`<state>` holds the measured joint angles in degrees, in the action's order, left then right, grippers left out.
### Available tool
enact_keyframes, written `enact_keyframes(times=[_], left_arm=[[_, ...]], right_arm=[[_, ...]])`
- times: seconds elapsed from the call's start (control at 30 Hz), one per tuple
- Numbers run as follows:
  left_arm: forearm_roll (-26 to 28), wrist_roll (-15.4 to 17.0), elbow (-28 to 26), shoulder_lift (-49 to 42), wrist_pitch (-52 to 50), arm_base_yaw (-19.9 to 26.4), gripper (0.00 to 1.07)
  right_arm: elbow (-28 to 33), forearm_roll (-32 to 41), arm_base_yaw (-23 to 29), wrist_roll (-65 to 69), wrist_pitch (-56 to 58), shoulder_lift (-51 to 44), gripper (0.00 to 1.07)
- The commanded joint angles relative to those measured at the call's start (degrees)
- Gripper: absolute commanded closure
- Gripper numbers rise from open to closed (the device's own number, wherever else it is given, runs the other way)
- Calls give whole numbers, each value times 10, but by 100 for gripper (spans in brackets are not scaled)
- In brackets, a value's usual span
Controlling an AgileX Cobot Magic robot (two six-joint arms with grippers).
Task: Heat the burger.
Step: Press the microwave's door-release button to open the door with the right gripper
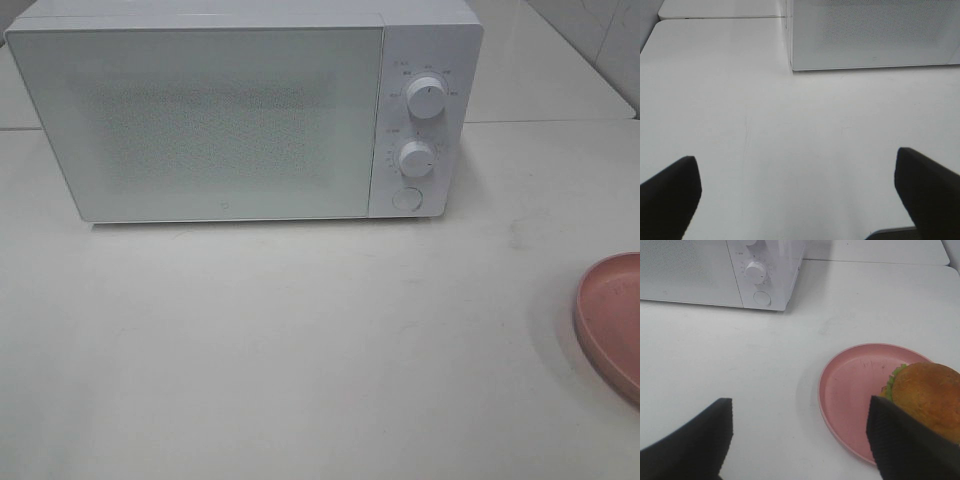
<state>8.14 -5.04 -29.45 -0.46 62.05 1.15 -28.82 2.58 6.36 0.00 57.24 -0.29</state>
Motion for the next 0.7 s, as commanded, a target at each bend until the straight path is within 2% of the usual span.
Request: enact_keyframes(times=[0.03,0.53,0.7], left_arm=[[-2,0,0,-12,-8,-2,9],[-2,0,0,-12,-8,-2,9],[-2,0,0,-12,-8,-2,9]], right_arm=[[1,-2,-4,-6,-4,-15,35],[1,1,-4,0,-4,-15,35],[-15,15,-4,21,-32,6,35]])
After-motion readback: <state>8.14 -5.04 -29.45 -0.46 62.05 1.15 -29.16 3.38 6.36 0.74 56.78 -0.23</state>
